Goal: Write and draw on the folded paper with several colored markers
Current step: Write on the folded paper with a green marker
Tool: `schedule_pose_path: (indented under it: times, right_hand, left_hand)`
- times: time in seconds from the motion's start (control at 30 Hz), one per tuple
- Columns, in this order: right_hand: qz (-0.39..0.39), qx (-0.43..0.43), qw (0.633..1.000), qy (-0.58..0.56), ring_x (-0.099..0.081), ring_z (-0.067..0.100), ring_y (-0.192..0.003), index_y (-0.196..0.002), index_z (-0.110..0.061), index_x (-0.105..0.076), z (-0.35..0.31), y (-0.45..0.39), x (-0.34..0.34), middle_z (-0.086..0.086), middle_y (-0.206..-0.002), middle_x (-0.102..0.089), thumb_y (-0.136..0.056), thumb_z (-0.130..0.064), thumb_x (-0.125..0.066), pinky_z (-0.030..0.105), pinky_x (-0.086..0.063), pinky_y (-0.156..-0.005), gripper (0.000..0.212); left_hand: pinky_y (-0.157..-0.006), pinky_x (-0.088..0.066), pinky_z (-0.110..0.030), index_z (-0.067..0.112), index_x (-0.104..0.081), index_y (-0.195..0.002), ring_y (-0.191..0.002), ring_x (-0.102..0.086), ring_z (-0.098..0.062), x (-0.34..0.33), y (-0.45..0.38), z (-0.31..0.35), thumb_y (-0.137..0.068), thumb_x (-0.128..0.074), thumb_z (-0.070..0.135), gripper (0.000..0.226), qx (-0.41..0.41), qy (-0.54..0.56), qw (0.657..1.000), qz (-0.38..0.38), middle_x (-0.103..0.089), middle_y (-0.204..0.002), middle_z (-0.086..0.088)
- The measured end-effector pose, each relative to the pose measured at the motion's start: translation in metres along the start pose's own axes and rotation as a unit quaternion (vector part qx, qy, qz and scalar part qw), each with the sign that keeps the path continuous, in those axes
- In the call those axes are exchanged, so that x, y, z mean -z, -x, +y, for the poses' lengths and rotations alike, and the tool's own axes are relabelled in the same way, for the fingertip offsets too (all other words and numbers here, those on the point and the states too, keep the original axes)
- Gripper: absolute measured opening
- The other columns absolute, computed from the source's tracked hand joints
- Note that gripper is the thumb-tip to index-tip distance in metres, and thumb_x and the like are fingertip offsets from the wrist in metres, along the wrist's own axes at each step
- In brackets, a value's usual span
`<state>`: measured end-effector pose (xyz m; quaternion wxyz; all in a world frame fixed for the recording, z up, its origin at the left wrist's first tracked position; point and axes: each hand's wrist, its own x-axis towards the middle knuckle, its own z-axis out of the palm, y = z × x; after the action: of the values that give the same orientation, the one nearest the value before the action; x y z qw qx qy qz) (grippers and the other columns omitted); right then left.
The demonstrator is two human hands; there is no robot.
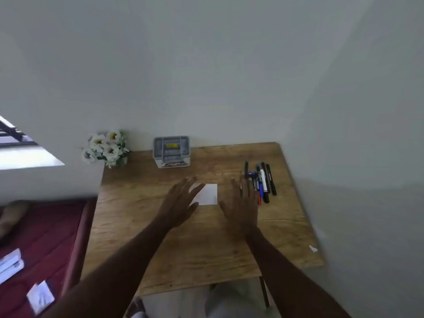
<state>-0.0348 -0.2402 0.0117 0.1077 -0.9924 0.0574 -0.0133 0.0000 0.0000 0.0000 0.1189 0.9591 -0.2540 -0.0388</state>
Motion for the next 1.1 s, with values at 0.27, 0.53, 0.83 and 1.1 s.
schedule_pose_path:
  times: [0.27,0.53,0.83,1.1]
  right_hand:
    - [-0.036,0.009,0.996,-0.077,-0.052,0.032,-0.136,-0.133,-0.005,-0.063,0.028,-0.013,-0.017,0.016,-0.145,-0.057,-0.102,-0.017,-0.057,0.046,-0.049,-0.111,0.033]
    - [0.024,0.027,0.99,-0.133,-0.06,0.026,-0.113,-0.121,-0.006,-0.067,0.012,-0.036,-0.048,0.015,-0.127,-0.059,-0.093,-0.004,-0.066,0.026,-0.045,-0.091,0.028]
    - [0.124,0.129,0.975,-0.132,-0.06,0.023,-0.105,-0.128,-0.007,-0.065,0.02,-0.047,-0.084,0.011,-0.116,-0.062,-0.091,-0.005,-0.066,0.037,-0.054,-0.087,0.037]
    - [0.144,0.179,0.966,-0.118,-0.05,0.011,-0.095,-0.134,-0.014,-0.064,0.031,-0.037,-0.083,0.0,-0.112,-0.053,-0.101,-0.014,-0.058,0.021,-0.039,-0.078,0.033]
  left_hand:
    - [-0.104,-0.046,-0.047,0.034,-0.033,-0.157,-0.141,-0.042,-0.028,-0.031,-0.007,0.013,-0.099,-0.054,0.045,0.063,0.063,-0.017,0.997,-0.052,-0.036,-0.162,0.0]
    - [-0.094,-0.046,-0.038,0.036,-0.056,-0.138,-0.123,-0.047,-0.016,-0.047,-0.009,0.005,-0.087,-0.062,0.069,0.062,0.062,0.036,0.997,0.036,-0.051,-0.137,0.007]
    - [-0.087,-0.043,-0.033,0.041,-0.063,-0.123,-0.108,-0.053,-0.007,-0.071,0.009,-0.014,-0.078,-0.061,0.085,0.063,-0.029,0.04,0.99,0.131,-0.057,-0.124,0.017]
    - [-0.066,-0.046,-0.02,0.046,-0.066,-0.111,-0.088,-0.055,0.004,-0.074,0.011,-0.008,-0.08,-0.064,0.075,0.043,-0.017,0.072,0.983,0.166,-0.061,-0.105,0.025]
